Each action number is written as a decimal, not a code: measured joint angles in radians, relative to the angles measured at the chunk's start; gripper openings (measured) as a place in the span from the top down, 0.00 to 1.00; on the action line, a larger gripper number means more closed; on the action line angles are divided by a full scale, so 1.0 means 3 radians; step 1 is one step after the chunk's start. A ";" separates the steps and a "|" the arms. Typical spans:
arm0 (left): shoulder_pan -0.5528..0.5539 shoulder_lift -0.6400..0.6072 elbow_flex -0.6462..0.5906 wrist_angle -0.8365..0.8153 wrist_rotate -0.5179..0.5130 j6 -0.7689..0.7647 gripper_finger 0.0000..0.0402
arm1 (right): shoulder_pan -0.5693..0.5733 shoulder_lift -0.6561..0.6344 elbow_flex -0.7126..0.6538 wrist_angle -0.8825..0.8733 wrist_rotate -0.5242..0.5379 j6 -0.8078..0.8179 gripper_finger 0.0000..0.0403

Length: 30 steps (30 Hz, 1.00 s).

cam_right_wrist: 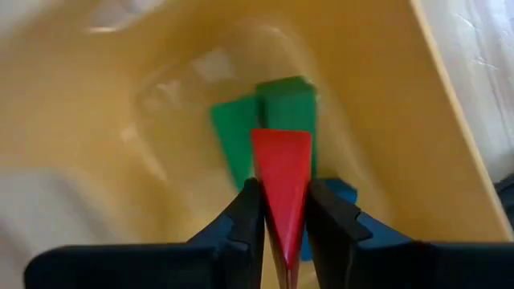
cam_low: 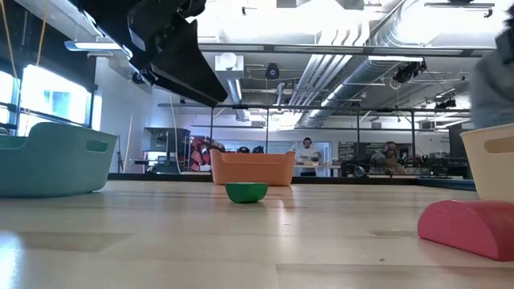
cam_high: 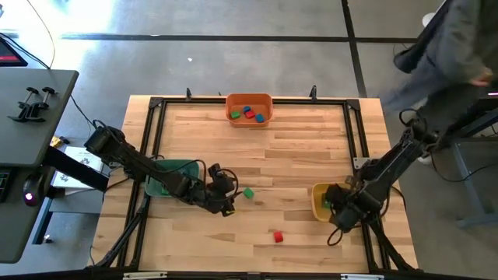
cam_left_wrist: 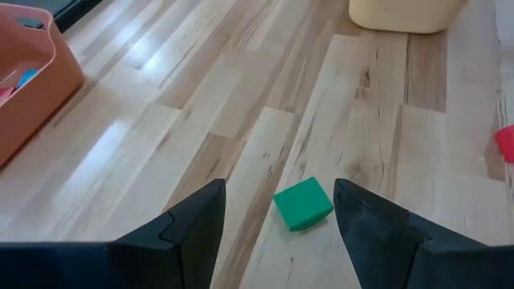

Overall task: Sort blocks by size
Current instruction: Put the red triangle block into the yellow bin, then put the green half cylindrical block into the orange bin

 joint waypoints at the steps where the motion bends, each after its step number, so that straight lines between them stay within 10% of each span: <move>1: -0.0001 0.0000 0.0000 0.0000 0.0000 0.0002 0.46 | 0.0021 0.0001 -0.0094 0.0060 0.0038 0.0109 0.84; 19: -0.0003 0.0000 0.0000 0.0028 0.0000 0.0059 0.46 | 0.0045 -0.0008 -0.0556 0.0524 -0.0012 0.0604 0.63; 30: -0.0002 0.0000 0.0000 0.0039 0.0003 0.0055 0.46 | 0.0088 -0.0242 0.0182 -0.0617 0.0523 0.0755 0.48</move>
